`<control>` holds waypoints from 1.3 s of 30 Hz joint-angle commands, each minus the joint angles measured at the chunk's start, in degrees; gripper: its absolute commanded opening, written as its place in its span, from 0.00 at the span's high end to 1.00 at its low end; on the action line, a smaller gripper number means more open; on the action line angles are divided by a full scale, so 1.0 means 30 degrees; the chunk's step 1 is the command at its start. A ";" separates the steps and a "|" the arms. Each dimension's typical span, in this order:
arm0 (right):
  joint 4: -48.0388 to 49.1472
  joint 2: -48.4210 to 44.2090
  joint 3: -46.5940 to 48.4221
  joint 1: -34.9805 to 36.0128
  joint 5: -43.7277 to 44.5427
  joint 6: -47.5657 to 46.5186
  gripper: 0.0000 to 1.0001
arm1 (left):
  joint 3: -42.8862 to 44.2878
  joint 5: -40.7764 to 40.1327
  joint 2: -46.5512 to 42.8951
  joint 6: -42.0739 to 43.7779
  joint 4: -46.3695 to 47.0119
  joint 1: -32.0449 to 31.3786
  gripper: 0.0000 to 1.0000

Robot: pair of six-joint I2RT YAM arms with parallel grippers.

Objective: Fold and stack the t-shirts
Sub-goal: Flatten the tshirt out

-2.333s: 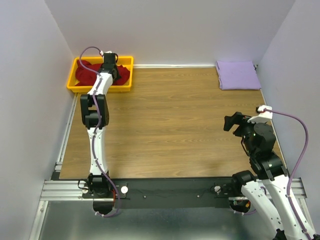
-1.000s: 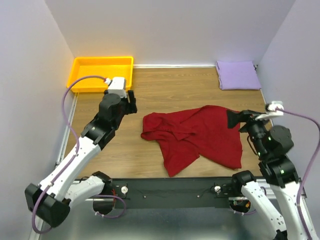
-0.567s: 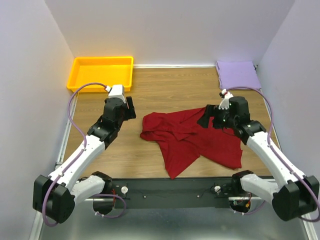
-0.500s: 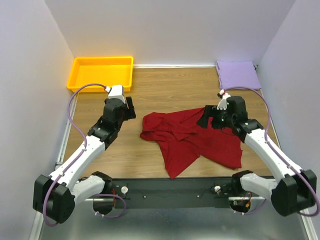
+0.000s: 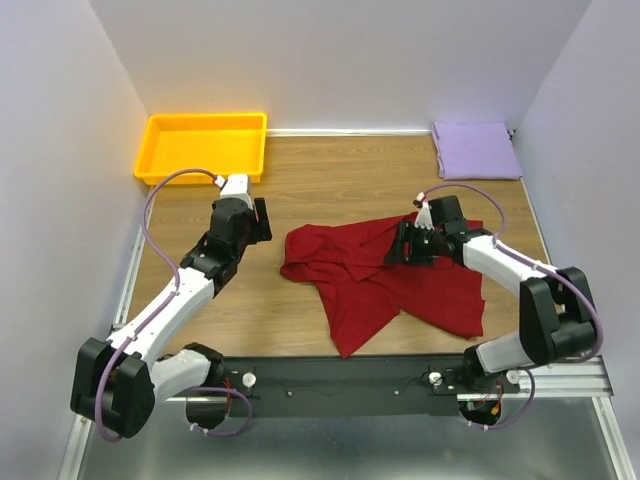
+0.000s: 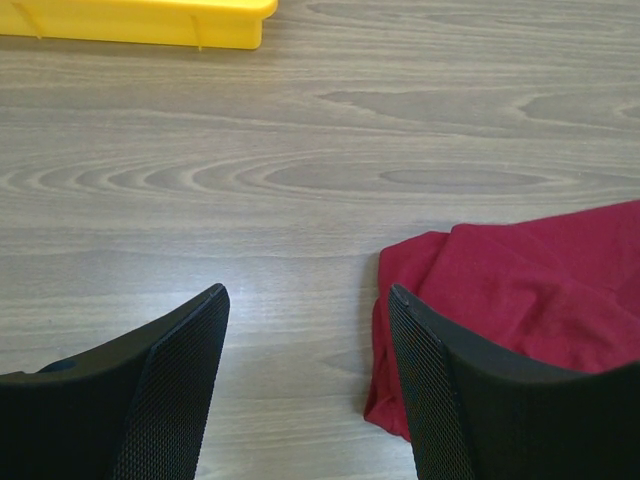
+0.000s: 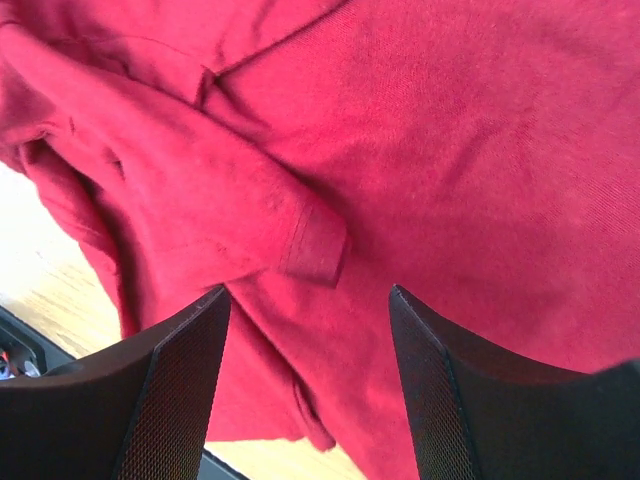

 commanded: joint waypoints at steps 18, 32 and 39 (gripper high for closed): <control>0.2113 0.3831 0.2678 0.0346 -0.2313 0.0405 0.99 | 0.0545 0.1954 0.0282 -0.0192 0.0237 0.1289 0.28; 0.0707 1.2760 1.9462 0.1575 -0.1579 0.0433 0.99 | 0.0427 0.2306 -0.0070 -0.0397 0.0120 0.1787 0.27; 0.0560 1.2741 2.1112 0.3333 -0.0965 0.0494 0.99 | 0.0427 0.2570 -0.0100 -0.0456 0.0149 0.1846 0.27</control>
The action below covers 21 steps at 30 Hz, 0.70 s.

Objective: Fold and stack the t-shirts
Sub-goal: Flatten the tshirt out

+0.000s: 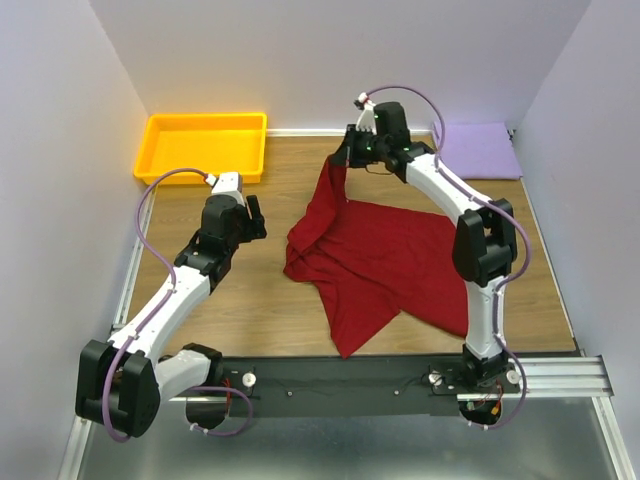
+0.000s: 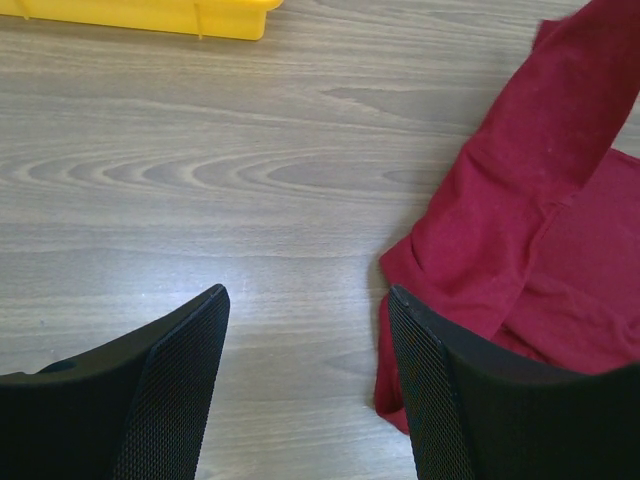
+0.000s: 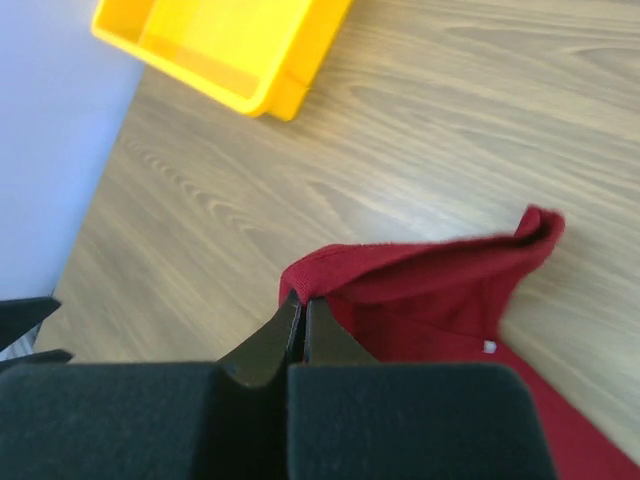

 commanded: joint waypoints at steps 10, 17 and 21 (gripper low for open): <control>-0.0818 -0.6677 -0.5818 0.1898 0.2972 -0.0514 0.99 | 0.0048 0.2019 -0.0772 -0.0259 0.0704 0.0098 0.28; -0.1725 -0.9522 -0.6906 0.1898 0.5609 -0.2037 0.99 | 0.1127 0.3657 0.0366 -0.0258 0.0180 -0.4754 0.30; -0.2048 -1.0138 -0.6819 0.1868 0.6637 -0.2478 0.99 | 0.1481 0.5039 0.1831 -0.1458 0.0062 -0.6375 0.40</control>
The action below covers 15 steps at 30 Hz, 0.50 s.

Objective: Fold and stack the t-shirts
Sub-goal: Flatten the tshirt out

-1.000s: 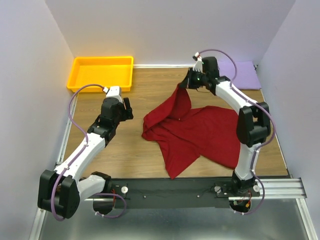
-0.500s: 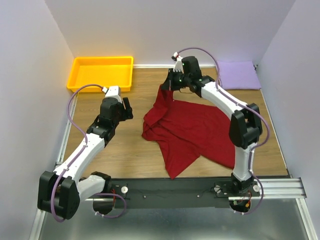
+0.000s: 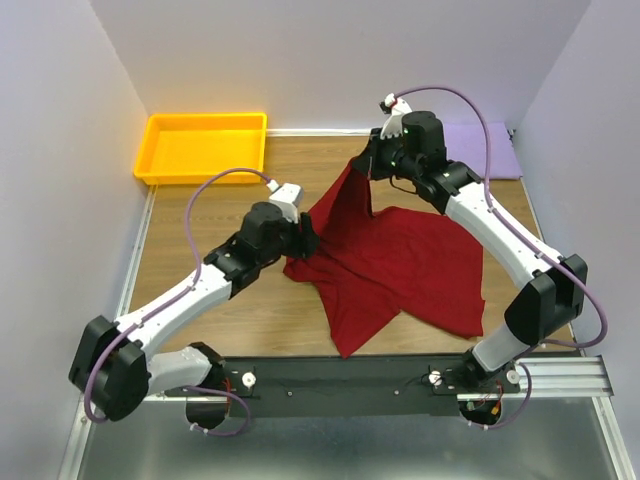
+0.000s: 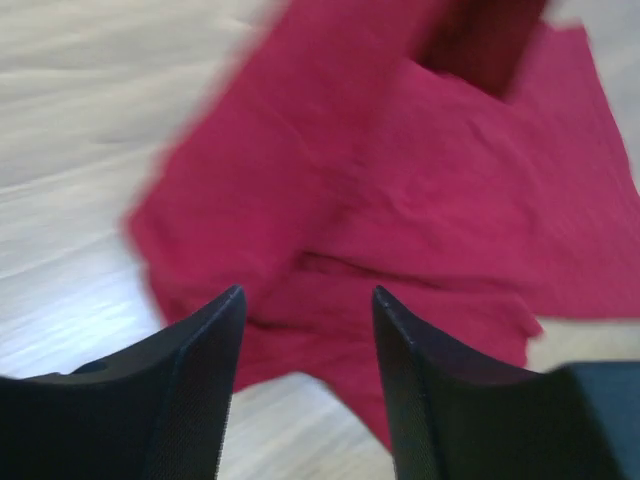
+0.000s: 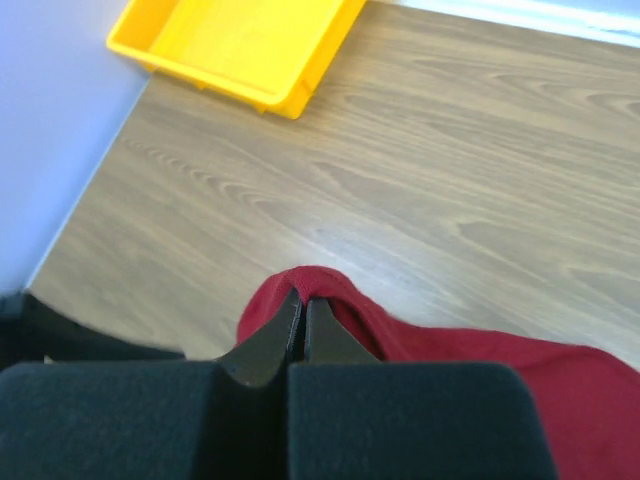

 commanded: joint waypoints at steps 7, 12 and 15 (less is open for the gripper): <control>-0.0993 -0.0260 -0.0209 -0.0040 0.2040 -0.1219 0.99 | 0.2575 0.2846 0.5201 -0.0717 -0.1797 -0.2048 0.41; -0.0993 -0.0025 -0.0093 -0.0040 0.2597 -0.1542 0.99 | 0.2461 0.2552 0.6641 -0.1039 -0.1505 -0.1292 0.42; -0.0993 0.0297 0.0025 -0.0040 0.3065 -0.1805 0.99 | 0.2665 0.3167 0.8075 -0.1097 -0.1592 -0.0382 0.43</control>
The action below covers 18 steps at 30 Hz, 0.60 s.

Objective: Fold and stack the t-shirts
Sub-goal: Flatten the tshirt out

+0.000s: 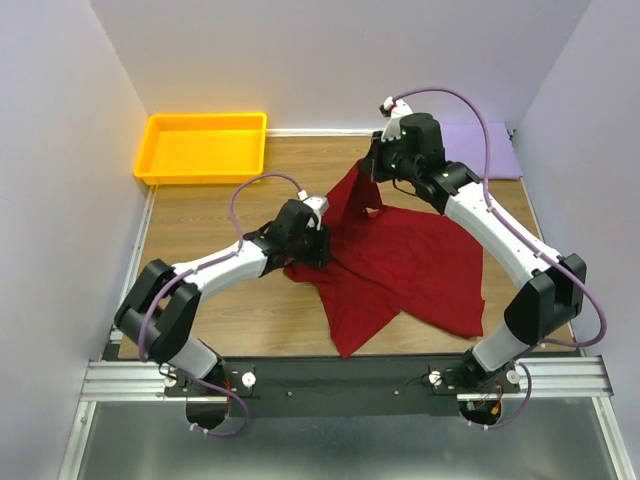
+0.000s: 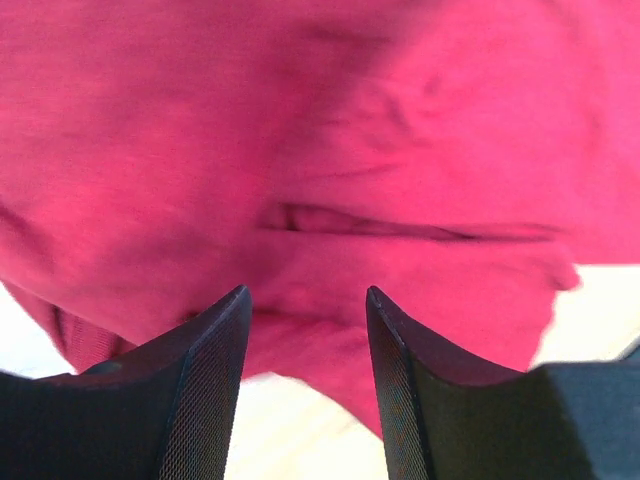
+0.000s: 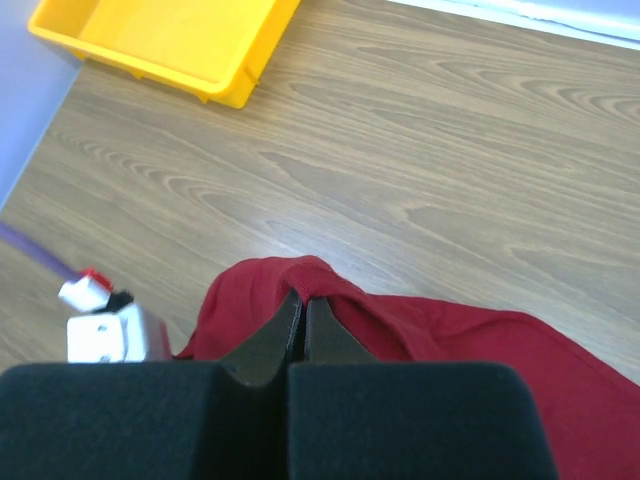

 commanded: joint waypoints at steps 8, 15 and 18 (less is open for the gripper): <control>-0.0089 0.2031 0.1927 -0.0069 0.3229 -0.1694 0.99 | 0.2753 0.2031 0.5431 0.0034 -0.0559 0.4048 0.50; -0.0118 0.3293 0.4476 -0.0245 0.4198 -0.2835 0.99 | 0.7586 0.1357 0.8771 -0.0200 -0.1349 0.6715 0.53; -0.0118 0.3089 0.5325 -0.0245 0.3555 -0.3305 0.99 | 1.0572 0.1182 1.0177 -0.0523 -0.1788 0.7653 0.53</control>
